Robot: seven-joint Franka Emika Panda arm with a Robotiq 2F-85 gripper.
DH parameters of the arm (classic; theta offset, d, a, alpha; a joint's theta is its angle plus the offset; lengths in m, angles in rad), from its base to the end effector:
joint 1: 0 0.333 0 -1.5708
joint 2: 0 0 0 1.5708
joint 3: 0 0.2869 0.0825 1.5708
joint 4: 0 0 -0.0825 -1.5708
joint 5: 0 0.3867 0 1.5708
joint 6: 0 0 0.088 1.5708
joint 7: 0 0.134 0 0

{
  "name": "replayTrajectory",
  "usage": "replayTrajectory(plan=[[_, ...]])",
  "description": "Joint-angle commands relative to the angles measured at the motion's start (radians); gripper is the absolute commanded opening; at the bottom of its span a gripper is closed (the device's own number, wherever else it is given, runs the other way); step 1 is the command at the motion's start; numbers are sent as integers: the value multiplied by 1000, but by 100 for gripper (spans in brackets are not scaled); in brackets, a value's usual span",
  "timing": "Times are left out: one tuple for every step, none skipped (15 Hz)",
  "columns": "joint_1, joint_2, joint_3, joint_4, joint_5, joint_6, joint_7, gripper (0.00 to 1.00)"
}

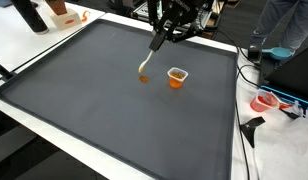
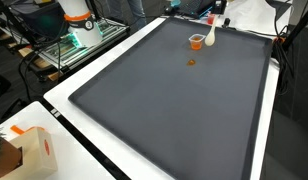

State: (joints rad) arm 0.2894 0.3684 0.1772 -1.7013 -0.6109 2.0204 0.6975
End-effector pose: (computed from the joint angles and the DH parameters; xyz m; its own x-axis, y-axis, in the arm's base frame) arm 0.6027 0.2420 0.3337 0.9726 0.0867 0.2159 -0.0094 -0.9125 0.4089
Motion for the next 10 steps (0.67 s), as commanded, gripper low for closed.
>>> replayTrajectory(plan=[[-26, -100, -13, -100, 131, 71, -78, 3], [-31, -120, -17, -113, 166, 85, -98, 3], [-34, -137, -21, -127, 191, 96, -115, 3], [-39, -155, -24, -142, 217, 106, -133, 3], [-44, -172, -26, -158, 244, 117, -152, 3], [-48, -189, -28, -173, 266, 128, -169, 3], [-52, -205, -29, -189, 289, 136, -185, 3], [-56, -221, -30, -204, 308, 146, -199, 3], [-61, -237, -29, -221, 330, 159, -217, 3], [-65, -252, -29, -238, 349, 168, -231, 3]])
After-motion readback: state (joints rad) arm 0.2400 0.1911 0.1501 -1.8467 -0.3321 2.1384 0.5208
